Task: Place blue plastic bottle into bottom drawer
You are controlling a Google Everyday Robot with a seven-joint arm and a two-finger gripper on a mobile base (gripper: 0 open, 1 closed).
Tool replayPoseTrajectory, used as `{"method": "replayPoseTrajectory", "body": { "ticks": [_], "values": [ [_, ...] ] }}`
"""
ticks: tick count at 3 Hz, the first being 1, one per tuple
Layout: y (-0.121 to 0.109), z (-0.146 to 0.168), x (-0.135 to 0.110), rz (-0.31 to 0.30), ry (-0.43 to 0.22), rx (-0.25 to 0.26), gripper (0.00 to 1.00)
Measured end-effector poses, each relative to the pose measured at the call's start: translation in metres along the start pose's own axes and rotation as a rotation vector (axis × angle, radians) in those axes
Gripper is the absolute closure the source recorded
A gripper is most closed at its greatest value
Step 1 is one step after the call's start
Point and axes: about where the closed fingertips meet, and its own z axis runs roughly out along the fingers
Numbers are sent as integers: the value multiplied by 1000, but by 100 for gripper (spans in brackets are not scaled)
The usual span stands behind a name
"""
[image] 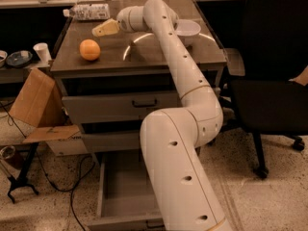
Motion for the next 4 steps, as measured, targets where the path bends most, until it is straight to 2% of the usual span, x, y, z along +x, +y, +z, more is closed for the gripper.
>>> {"method": "replayPoseTrajectory", "body": {
  "ticks": [1, 4],
  "values": [
    [-3, -8, -15, -22, -5, 19, 0],
    [-5, -62, -98, -149, 19, 102, 0]
  ]
}}
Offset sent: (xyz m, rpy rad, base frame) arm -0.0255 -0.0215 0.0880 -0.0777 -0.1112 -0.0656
